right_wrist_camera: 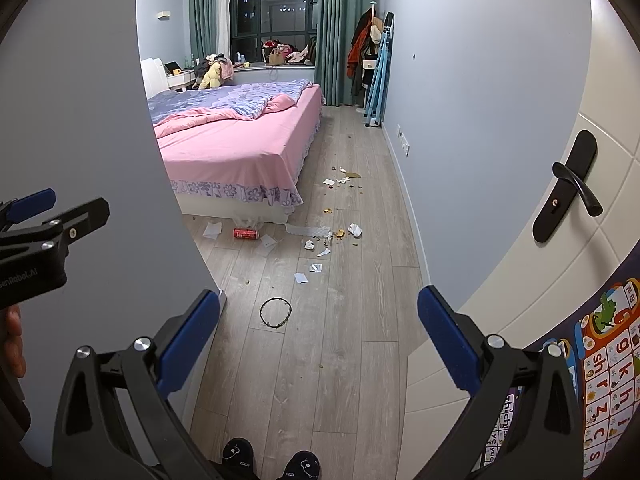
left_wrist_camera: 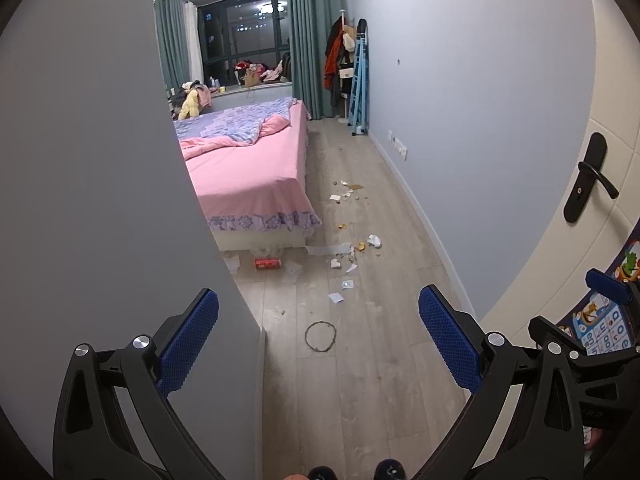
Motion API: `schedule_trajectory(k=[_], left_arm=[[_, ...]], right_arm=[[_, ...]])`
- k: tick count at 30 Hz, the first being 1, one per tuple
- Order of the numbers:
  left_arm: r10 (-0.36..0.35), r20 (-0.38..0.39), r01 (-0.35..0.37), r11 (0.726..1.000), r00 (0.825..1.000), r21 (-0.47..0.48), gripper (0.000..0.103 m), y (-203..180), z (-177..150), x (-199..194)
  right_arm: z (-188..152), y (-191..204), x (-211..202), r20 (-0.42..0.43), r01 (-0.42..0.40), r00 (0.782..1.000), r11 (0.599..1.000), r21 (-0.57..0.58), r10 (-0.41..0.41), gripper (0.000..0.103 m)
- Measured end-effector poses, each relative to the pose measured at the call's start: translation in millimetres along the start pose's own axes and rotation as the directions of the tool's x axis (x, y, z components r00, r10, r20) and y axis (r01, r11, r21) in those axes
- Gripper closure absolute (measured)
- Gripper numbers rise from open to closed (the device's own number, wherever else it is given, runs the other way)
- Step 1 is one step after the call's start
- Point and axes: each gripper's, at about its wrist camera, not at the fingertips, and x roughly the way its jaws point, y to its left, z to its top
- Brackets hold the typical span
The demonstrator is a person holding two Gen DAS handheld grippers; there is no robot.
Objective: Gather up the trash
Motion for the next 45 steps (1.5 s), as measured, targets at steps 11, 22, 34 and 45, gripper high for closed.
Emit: schedule_trajectory(k=[11,22,34,45], left_arm=[[0.016,-0.015,-0.016,1.000,1.000,-0.017,0.006,5.4,-0.2,2.7],[0.033,-0.022,-0.034,0.999,0.999,-0.025,0.006,-2.7,1.6,5.3],[0.030,-0.026,-0.030,0.999,0.999,-0.024,0.006,-0.3,1.2,5.8],[0.029,-0.028,-0.030,0.999,0.999,-0.024,0.006,-2.8,0.8,6.3]], right_arm=[[0.7,-0.4,-0.6,-0.001,0.000,1.000,1.000,0.007,0.000,0.007],[-0.4,-1.5,1.7,-0.001,-0.002,1.000,1.000,0.008,0.002,0.007],[-0.7,-2.2,1.8,-0.002,-0.002,1.000,1.000,0.008,0.002,0.007],[-1.2,-2.7,2.5,-0.002,-0.002,1.000,1.000,0.008,0.002,0.007]])
